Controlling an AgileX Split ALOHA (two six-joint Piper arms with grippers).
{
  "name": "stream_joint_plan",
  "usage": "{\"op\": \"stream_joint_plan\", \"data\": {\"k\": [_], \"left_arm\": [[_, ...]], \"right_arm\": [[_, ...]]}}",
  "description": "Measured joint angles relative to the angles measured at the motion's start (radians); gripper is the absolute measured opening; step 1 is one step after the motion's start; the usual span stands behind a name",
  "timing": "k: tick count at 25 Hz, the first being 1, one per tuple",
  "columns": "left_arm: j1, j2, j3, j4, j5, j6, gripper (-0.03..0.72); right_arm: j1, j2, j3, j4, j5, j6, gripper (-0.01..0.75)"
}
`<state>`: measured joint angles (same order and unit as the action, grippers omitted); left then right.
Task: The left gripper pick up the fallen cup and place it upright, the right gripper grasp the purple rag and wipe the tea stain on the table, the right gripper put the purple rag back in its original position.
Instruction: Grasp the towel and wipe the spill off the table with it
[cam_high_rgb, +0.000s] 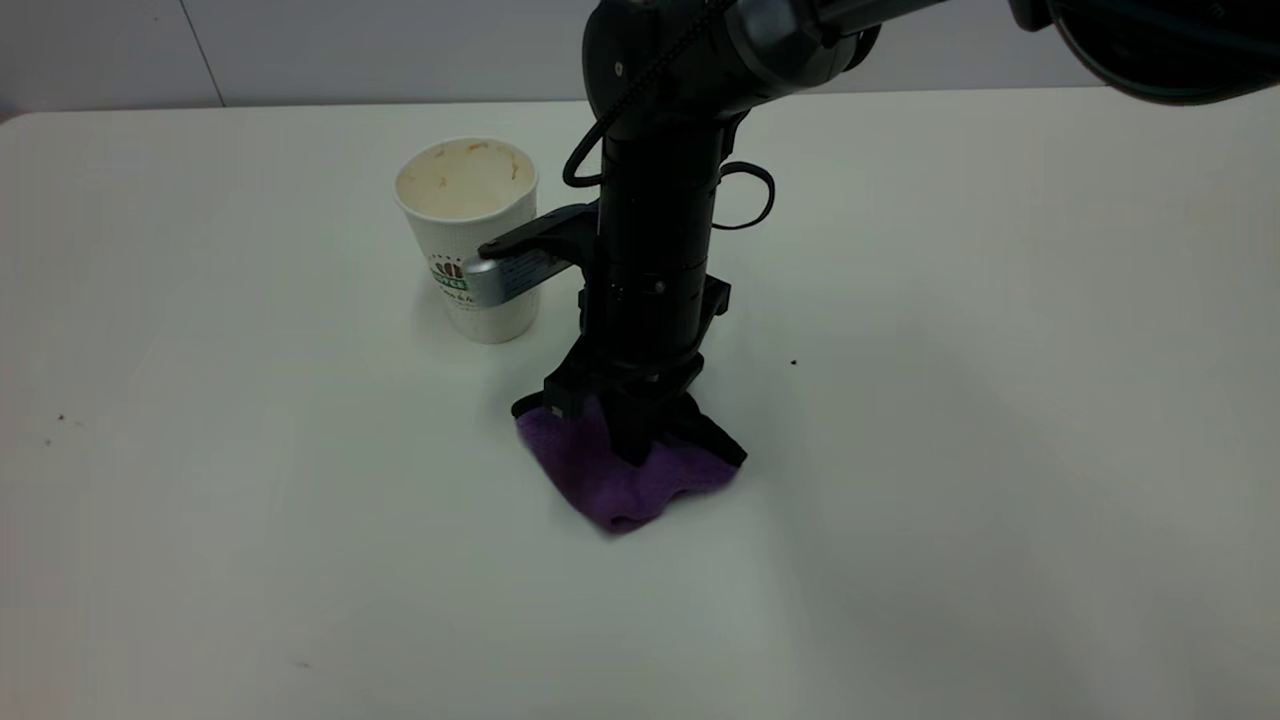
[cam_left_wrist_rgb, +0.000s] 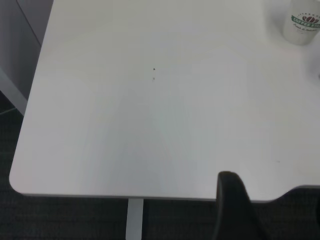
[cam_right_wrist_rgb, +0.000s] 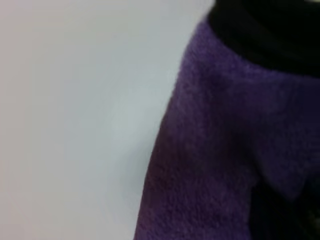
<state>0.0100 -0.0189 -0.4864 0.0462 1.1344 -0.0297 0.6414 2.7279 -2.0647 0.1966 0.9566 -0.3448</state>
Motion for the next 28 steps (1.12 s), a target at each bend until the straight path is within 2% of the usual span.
{"op": "stream_joint_plan", "data": {"k": [4,14,20,23,28], "left_arm": [[0.0,0.0,0.0,0.0,0.0,0.0,0.435],[0.0,0.0,0.0,0.0,0.0,0.0,0.435],[0.0,0.0,0.0,0.0,0.0,0.0,0.435],[0.0,0.0,0.0,0.0,0.0,0.0,0.435],[0.0,0.0,0.0,0.0,0.0,-0.002,0.435]], "right_arm": [[-0.059,-0.001,-0.002,-0.102,-0.001,0.088,0.032],[-0.345,-0.007,-0.003,-0.165,-0.005,0.163,0.034],[-0.484,-0.007,-0.004,-0.168,0.025,0.228,0.039],[-0.522,-0.007,-0.004,-0.158,0.044,0.246,0.041],[-0.528,-0.007,-0.004,-0.133,0.052,0.225,0.075]]}}
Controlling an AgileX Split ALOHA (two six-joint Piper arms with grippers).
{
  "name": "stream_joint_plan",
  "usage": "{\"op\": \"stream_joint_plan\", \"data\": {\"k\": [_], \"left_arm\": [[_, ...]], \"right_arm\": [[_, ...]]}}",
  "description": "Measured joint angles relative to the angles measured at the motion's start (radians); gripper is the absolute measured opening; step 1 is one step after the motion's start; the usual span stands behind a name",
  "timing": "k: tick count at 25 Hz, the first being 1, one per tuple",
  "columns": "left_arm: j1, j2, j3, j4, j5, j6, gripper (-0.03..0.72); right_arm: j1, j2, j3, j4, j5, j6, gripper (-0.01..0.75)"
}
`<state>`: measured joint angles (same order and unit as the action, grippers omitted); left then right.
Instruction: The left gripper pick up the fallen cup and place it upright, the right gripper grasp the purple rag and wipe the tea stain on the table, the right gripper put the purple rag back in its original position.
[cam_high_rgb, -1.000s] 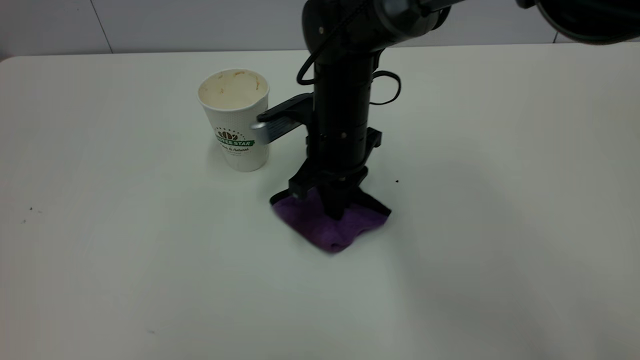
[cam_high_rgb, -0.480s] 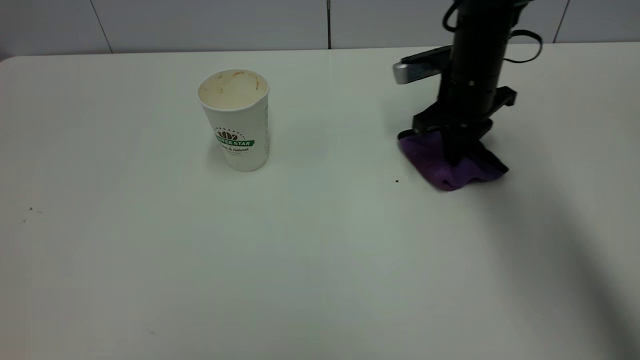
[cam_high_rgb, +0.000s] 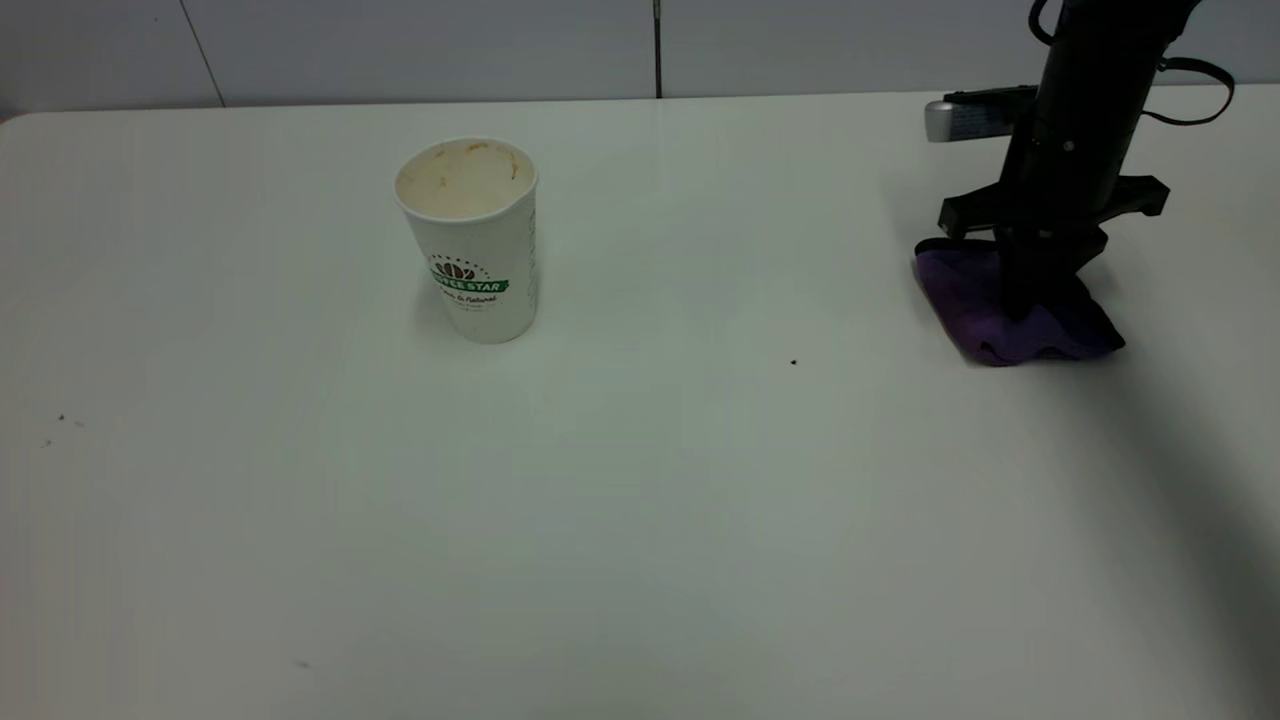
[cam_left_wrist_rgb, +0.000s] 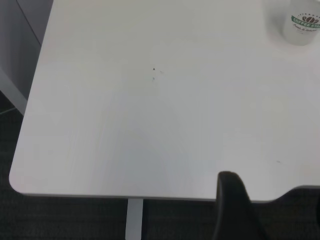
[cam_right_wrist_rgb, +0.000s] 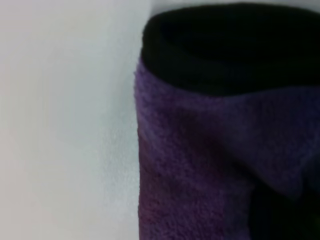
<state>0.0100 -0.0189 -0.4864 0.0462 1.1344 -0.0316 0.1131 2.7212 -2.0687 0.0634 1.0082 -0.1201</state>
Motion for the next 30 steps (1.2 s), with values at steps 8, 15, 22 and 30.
{"op": "stream_joint_plan", "data": {"k": [8,15,22,30], "left_arm": [[0.0,0.0,0.0,0.0,0.0,0.0,0.435],[0.0,0.0,0.0,0.0,0.0,0.0,0.435],[0.0,0.0,0.0,0.0,0.0,0.0,0.435],[0.0,0.0,0.0,0.0,0.0,0.0,0.435]], "right_arm": [[0.035,-0.008,0.0,0.006,0.023,-0.04,0.468],[0.046,-0.102,0.004,0.029,0.177,-0.08,0.636],[0.113,-0.327,0.052,0.051,0.194,-0.1,0.544],[0.122,-0.729,0.424,0.052,0.2,-0.037,0.536]]}}
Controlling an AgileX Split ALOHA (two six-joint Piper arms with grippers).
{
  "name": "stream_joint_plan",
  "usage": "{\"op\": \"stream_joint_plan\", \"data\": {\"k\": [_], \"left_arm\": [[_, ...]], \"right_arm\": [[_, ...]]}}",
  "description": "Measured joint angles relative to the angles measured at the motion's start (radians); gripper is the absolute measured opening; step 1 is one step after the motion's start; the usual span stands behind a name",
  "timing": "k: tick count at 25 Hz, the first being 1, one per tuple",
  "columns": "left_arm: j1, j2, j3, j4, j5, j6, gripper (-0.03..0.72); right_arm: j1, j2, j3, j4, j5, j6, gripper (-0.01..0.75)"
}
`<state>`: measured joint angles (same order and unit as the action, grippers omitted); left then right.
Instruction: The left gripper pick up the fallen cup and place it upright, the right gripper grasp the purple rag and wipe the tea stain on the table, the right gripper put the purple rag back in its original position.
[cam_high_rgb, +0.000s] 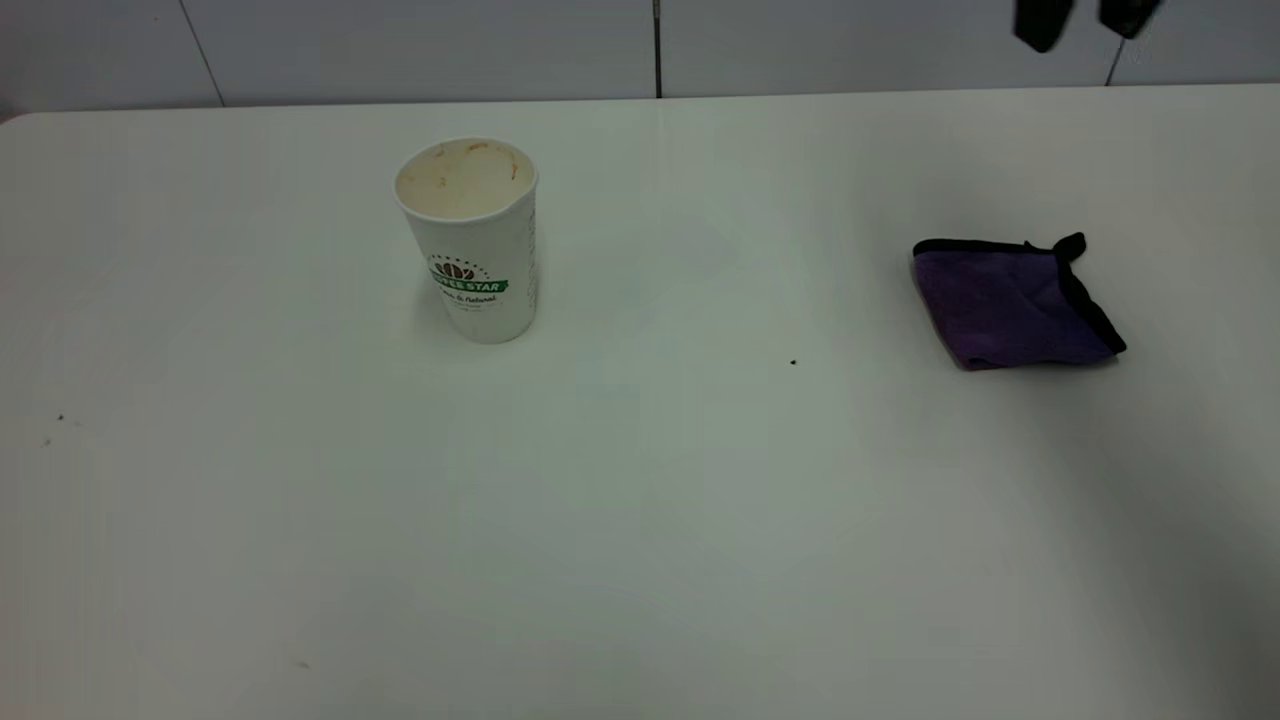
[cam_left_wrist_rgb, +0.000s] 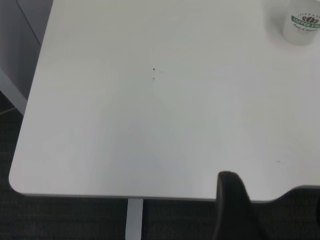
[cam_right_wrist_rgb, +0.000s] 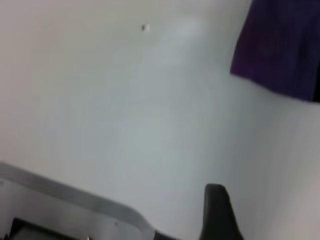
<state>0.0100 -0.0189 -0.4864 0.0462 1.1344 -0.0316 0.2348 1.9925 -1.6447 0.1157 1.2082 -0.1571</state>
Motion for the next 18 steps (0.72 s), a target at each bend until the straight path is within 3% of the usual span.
{"op": "stream_joint_plan", "data": {"k": [12,18], "left_arm": [[0.0,0.0,0.0,0.0,0.0,0.001,0.435],[0.0,0.0,0.0,0.0,0.0,0.001,0.435]], "right_arm": [[0.001,-0.737,0.737,-0.041,-0.029,0.014,0.535],[0.001,-1.154,0.954,-0.097,-0.097,0.087,0.535]]}}
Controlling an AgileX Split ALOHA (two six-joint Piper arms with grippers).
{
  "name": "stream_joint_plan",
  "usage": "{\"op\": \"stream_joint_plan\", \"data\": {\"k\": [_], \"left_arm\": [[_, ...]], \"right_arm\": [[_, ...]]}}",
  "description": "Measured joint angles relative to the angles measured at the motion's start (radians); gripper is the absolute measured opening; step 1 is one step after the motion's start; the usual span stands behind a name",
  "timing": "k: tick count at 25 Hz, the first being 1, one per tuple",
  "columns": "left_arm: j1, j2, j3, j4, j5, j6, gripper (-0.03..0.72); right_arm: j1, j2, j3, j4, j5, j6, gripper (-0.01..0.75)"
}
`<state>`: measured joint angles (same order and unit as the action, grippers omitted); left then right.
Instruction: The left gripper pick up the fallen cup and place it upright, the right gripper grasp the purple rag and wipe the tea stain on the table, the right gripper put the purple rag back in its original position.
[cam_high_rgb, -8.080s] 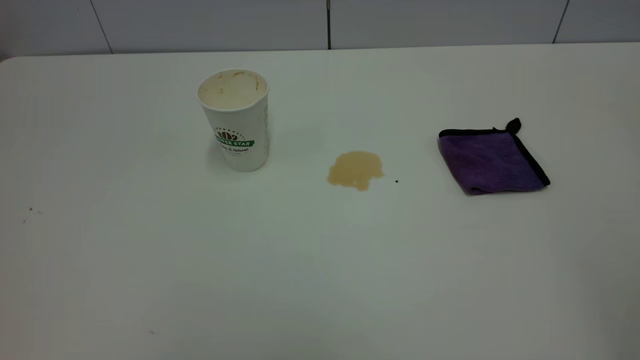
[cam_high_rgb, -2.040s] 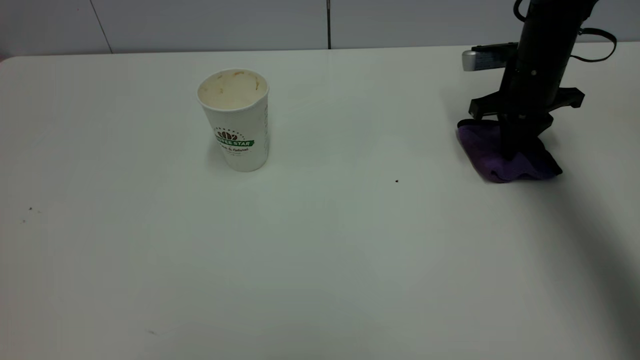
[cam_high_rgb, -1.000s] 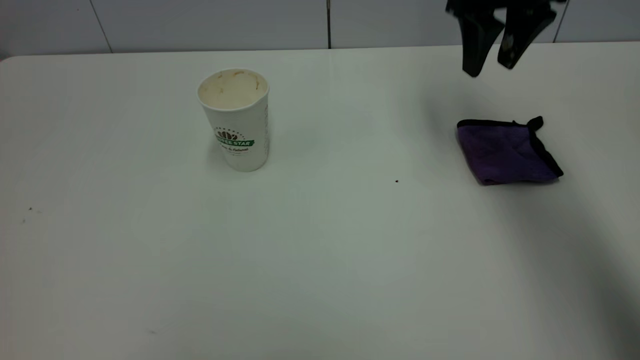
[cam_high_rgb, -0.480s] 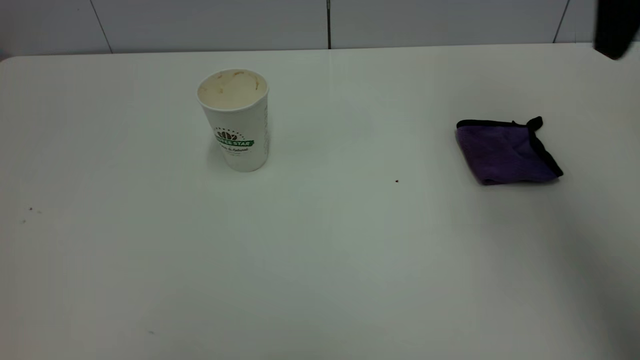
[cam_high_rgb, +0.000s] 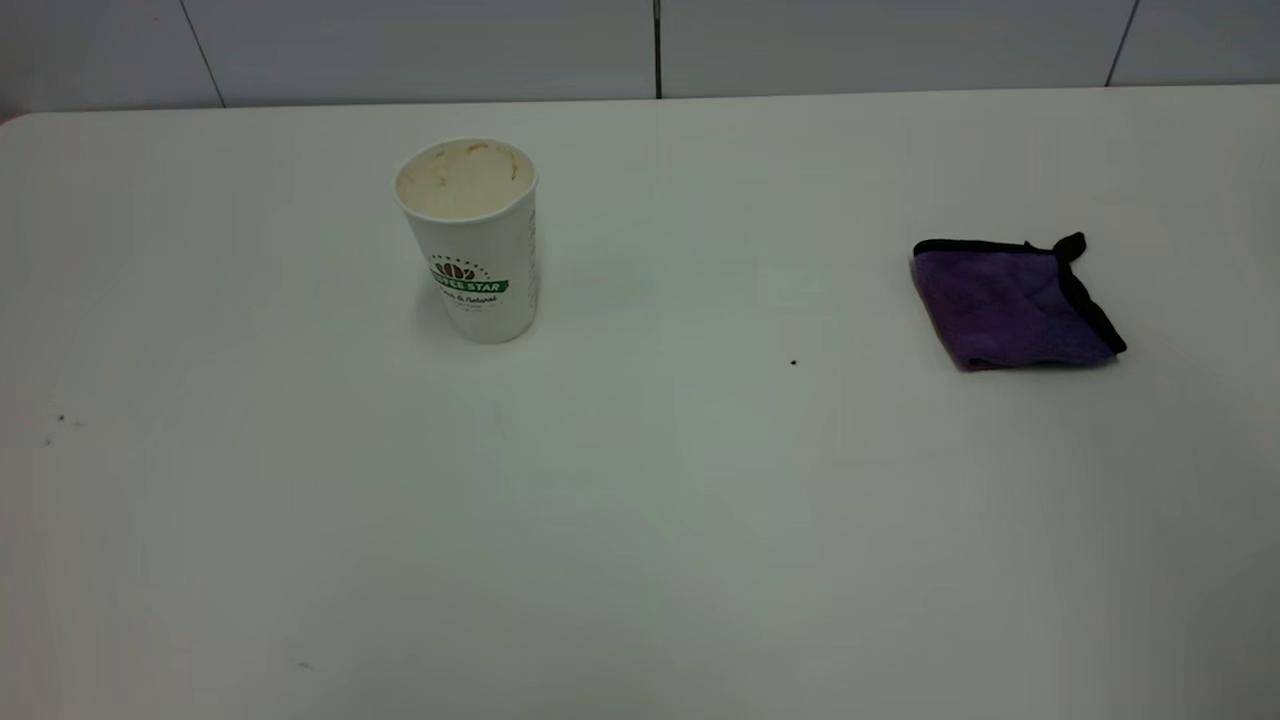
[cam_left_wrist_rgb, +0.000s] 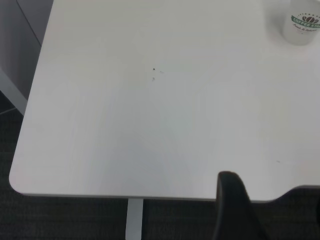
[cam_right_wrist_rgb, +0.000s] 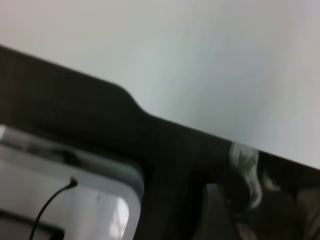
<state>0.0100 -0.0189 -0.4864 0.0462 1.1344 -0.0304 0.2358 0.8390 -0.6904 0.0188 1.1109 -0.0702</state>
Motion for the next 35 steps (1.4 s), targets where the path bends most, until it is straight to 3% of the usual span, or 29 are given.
{"op": "stream_joint_plan", "data": {"k": [11,28,35], "left_arm": [[0.0,0.0,0.0,0.0,0.0,0.0,0.435],[0.001,0.0,0.0,0.0,0.0,-0.002,0.435],[0.001,0.0,0.0,0.0,0.0,-0.002,0.435]], "right_arm": [[0.0,-0.49,0.183,-0.019,0.009,0.064,0.535],[-0.004,-0.535,0.211,-0.019,0.005,0.064,0.535],[-0.209,-0.63,0.211,-0.009,0.005,0.064,0.535]]}}
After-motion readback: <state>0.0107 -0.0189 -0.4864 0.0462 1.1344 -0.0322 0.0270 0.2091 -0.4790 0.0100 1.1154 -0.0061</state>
